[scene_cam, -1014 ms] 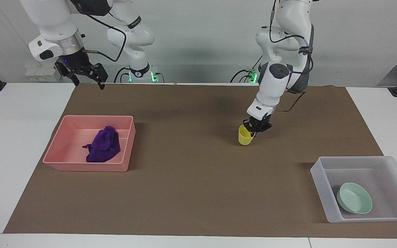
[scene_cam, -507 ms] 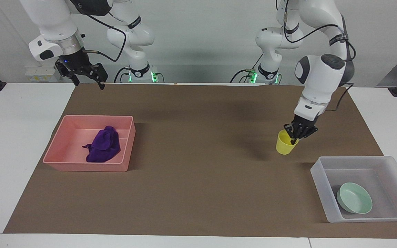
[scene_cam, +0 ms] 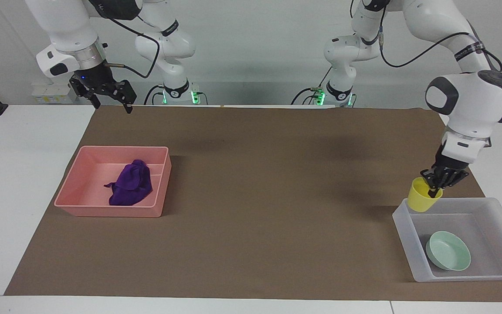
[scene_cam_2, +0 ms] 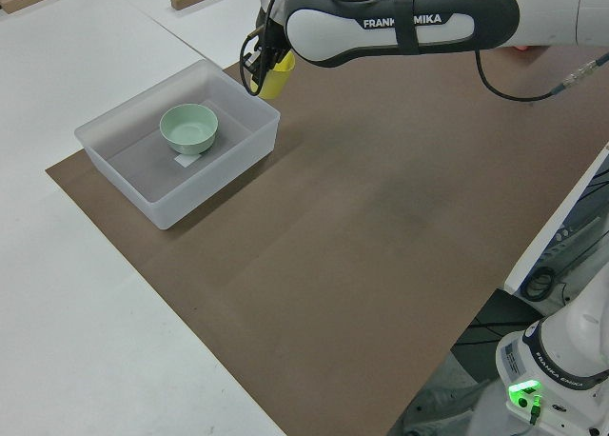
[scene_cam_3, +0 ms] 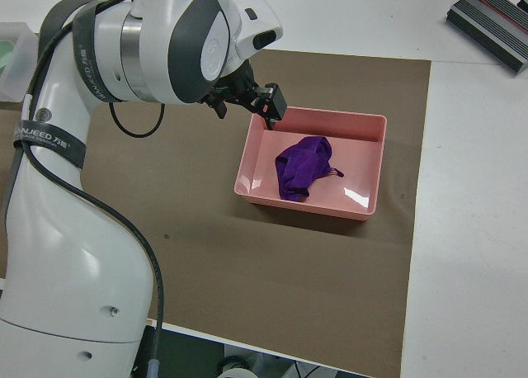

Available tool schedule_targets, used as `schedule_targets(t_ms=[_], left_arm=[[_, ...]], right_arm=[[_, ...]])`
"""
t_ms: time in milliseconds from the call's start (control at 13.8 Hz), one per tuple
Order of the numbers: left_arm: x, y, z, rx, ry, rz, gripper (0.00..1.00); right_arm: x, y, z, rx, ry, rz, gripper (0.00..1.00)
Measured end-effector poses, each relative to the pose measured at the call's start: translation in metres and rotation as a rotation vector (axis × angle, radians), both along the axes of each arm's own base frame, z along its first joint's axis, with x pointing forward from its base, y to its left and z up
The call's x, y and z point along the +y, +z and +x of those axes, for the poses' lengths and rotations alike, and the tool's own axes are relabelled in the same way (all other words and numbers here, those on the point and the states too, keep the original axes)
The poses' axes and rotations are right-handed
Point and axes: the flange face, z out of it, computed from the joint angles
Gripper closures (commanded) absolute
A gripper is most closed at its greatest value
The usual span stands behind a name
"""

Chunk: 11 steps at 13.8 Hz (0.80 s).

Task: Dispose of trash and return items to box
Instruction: 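Carry the yellow cup with the left gripper into the clear bin, then lower the yellow cup beside the green bowl and open the left gripper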

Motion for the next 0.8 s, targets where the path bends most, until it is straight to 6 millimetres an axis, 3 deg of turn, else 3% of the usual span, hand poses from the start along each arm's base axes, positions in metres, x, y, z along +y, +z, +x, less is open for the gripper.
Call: schedule_targets(t_ms=[145,435,797], left_arm=[[0.025,-0.007,0.021,0.007,0.019,-0.001,1.00],[0.052,-0.032,0.067,0.016,0.045,-0.012,1.00],[0.074,-0.086,0.089,0.018,0.068,-0.019,1.00]], right_arm=[[0.000,0.000,0.000,0.000,0.000,0.000,0.00],[0.000,0.000,0.000,0.000,0.000,0.000,0.00],[0.000,0.000,0.000,0.000,0.000,0.000,0.00]])
